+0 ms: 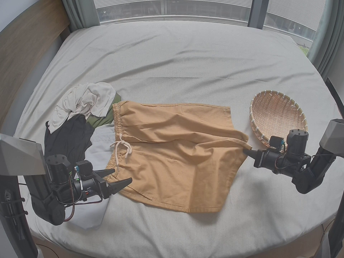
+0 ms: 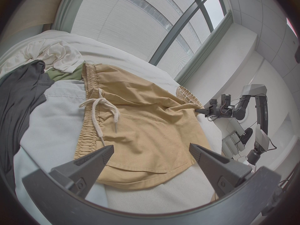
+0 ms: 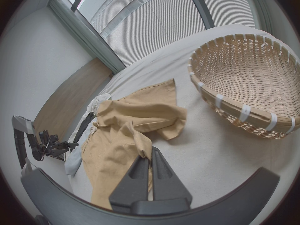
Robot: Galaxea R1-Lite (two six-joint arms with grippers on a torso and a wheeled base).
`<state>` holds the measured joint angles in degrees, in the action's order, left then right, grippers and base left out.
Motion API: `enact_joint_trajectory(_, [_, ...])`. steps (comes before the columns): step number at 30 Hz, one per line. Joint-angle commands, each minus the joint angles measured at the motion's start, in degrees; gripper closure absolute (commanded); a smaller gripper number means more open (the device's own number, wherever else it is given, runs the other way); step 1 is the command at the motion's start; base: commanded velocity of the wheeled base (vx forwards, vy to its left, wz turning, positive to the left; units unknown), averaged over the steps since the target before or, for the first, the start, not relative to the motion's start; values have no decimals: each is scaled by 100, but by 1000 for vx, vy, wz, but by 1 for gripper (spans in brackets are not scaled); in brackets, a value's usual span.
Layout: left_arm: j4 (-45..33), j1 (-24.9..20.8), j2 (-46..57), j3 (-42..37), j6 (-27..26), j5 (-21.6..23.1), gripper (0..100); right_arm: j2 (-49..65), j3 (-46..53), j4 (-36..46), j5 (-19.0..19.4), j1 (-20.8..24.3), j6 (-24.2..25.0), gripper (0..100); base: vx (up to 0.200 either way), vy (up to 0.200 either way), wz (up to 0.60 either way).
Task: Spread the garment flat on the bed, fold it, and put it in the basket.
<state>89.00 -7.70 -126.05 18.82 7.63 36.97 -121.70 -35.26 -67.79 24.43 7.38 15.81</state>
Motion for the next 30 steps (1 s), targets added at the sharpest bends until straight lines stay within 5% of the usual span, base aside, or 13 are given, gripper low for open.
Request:
enact_joint_trajectory(1, [3, -29, -42, 16, 10, -6, 0, -284, -69, -50, 0, -175, -43, 100, 0, 0, 0])
enact_joint_trajectory(12, [3, 76, -165, -10, 10, -24, 0, -574, -438, -50, 0, -184, -34, 100, 0, 0, 0])
enact_joint_trajectory(13, [3, 111, -183, -10, 10, -24, 0, -574, -447, -59, 0, -175, -25, 0, 0, 0, 0])
enact_joint_trajectory(30, [-6, 920, -535, 78, 28, -85, 0, 542, 889, -120, -211, 361, 27, 0, 0, 0, 0])
